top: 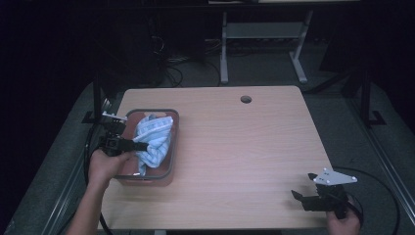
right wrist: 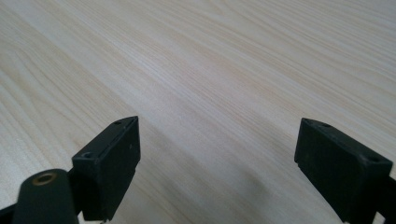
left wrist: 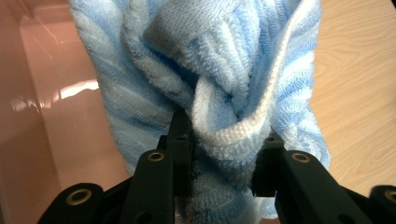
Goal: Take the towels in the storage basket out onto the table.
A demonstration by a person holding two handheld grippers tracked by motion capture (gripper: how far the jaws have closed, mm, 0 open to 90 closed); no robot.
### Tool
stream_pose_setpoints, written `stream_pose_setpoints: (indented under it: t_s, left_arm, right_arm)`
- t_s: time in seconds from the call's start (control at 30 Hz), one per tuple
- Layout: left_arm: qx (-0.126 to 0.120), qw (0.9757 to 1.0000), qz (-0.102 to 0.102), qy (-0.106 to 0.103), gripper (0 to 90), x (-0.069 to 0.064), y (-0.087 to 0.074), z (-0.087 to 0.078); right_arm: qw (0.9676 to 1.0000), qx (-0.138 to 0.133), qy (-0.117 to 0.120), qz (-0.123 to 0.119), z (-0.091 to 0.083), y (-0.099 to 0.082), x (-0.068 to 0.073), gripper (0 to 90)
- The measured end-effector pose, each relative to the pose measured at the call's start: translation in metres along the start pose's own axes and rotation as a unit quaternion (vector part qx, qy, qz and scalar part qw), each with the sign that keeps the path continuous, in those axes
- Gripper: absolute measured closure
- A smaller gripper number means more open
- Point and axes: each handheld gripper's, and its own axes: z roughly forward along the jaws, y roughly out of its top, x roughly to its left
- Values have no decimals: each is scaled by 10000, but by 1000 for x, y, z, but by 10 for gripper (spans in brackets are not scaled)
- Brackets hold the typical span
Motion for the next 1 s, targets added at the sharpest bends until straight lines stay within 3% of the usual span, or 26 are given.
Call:
stream_pose_setpoints:
  t_s: [0.3,1.0]
  left_arm:
    - [-61,10000,-9,-31,667,-1,4,-7]
    - [-358,9992,134,-123,667,-21,24,-32]
  right_arm:
    - [10000,-9,-13,5,0,0,-2,137]
    - [10000,-38,-63,-33,-3,3,0,137]
